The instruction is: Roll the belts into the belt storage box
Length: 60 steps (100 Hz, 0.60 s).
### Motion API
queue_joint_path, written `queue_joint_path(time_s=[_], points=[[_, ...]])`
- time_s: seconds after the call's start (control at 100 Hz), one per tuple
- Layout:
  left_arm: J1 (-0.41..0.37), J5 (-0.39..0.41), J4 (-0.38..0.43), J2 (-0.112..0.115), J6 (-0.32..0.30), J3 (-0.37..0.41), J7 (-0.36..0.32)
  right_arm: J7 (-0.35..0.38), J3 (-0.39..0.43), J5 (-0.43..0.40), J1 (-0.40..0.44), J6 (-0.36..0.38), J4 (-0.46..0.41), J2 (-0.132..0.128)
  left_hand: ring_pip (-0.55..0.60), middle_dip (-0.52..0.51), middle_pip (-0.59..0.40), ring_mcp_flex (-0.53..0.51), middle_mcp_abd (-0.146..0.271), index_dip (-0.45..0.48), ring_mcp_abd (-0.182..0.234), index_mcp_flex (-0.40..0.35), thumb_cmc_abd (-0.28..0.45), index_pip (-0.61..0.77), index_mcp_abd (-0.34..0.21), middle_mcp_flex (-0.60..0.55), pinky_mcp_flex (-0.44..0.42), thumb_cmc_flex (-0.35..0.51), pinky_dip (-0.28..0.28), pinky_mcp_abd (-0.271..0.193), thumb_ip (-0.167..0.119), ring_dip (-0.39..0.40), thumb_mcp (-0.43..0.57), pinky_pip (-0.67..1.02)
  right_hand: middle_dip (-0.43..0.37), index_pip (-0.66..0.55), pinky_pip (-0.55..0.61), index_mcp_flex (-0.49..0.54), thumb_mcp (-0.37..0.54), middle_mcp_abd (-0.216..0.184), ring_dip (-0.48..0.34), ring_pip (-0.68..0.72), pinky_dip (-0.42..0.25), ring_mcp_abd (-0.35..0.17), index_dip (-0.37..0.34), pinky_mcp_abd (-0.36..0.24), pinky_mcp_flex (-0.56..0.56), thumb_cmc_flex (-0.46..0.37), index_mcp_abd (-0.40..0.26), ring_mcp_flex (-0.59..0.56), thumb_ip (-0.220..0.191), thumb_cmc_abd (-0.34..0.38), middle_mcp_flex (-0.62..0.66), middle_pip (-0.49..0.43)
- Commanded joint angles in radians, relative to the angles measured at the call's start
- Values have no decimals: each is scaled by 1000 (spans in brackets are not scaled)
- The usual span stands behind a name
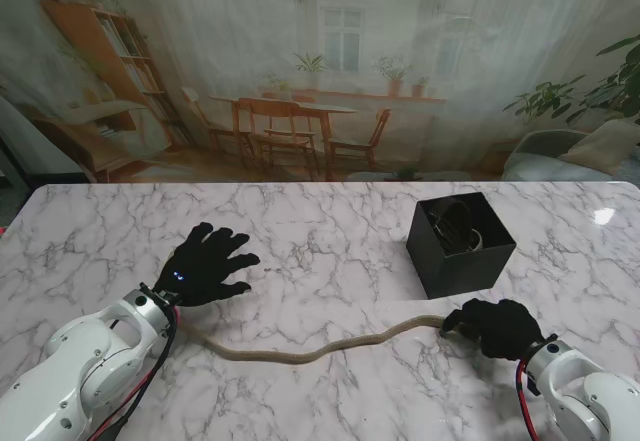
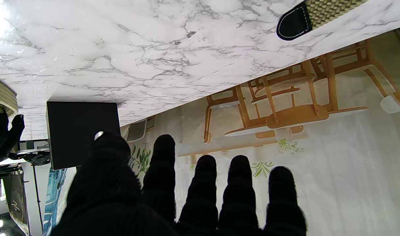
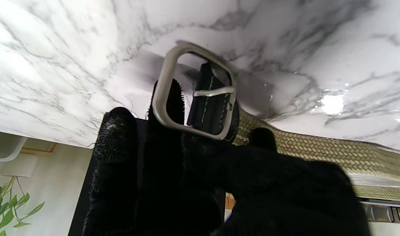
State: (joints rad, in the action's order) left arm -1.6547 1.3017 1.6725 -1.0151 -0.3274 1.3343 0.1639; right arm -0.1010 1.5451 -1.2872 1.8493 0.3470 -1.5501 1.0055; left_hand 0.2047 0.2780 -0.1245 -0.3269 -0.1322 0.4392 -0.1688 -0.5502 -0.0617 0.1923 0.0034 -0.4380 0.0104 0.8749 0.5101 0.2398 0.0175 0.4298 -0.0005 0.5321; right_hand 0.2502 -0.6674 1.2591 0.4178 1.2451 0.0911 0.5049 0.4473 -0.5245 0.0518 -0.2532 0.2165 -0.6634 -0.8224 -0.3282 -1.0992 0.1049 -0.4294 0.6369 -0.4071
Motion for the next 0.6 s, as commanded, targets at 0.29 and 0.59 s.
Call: queue_joint_path(time_s=[0.29, 0.59], points=[[-4, 1, 0, -3, 3, 1, -8, 131, 18, 135, 37, -9, -51, 17, -30, 13, 15, -18, -15, 11, -14, -16, 57, 7, 23, -18, -14, 20, 5, 43, -2, -3, -25, -39, 82, 72, 105, -143, -156, 63, 77, 144, -9, 22, 72, -15, -124, 116, 431, -159, -40, -27, 183, -93], [-2, 0, 0, -3, 3, -1, -14, 194, 4, 243, 39, -8, -74, 24, -30, 14, 14, -19, -15, 11, -15, -18, 57, 7, 26, -21, -14, 20, 5, 42, -2, -3, -26, -41, 107, 81, 150, -25, -376, 87, 86, 169, -29, 83, 88, 64, -100, 332, 426, -175, -25, 79, 346, -58]])
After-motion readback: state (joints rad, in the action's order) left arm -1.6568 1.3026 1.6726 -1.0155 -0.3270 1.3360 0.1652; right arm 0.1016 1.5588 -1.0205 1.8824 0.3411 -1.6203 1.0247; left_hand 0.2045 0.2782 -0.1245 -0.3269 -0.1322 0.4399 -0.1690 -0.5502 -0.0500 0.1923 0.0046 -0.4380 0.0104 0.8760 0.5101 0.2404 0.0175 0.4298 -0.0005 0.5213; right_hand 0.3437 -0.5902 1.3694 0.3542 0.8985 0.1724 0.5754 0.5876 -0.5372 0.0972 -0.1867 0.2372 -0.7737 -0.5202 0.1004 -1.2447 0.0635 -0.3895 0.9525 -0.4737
